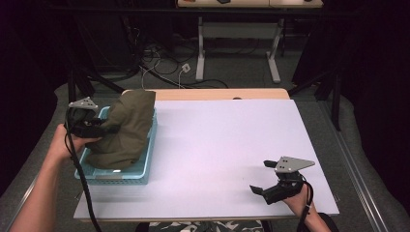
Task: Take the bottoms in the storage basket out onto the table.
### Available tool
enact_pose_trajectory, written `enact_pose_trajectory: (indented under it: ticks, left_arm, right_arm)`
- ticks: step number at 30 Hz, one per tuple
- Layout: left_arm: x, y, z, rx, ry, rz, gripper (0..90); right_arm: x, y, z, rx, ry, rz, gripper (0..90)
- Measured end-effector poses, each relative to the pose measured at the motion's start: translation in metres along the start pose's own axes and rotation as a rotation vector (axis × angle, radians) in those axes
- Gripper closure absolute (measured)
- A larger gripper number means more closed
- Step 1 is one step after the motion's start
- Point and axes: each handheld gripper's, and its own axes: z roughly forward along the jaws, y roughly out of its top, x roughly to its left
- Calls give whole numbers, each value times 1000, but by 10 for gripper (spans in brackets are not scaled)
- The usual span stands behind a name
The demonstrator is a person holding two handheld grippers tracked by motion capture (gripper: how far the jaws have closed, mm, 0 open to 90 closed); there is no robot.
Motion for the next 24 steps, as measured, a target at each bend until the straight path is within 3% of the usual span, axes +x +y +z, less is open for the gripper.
enact_pose_trajectory:
  ticks: [2, 18, 24]
  left_arm:
    - [1, 0, -1, -3, -6, -5, 601]
    - [-3, 23, -10, 25, 0, 82, 601]
    - [-5, 27, -11, 18, -23, 117, 601]
  right_arm:
    - [0, 0, 0, -1, -1, 1, 0]
    - [0, 0, 0, 0, -2, -2, 0]
    - [-1, -1, -1, 0, -5, -1, 0]
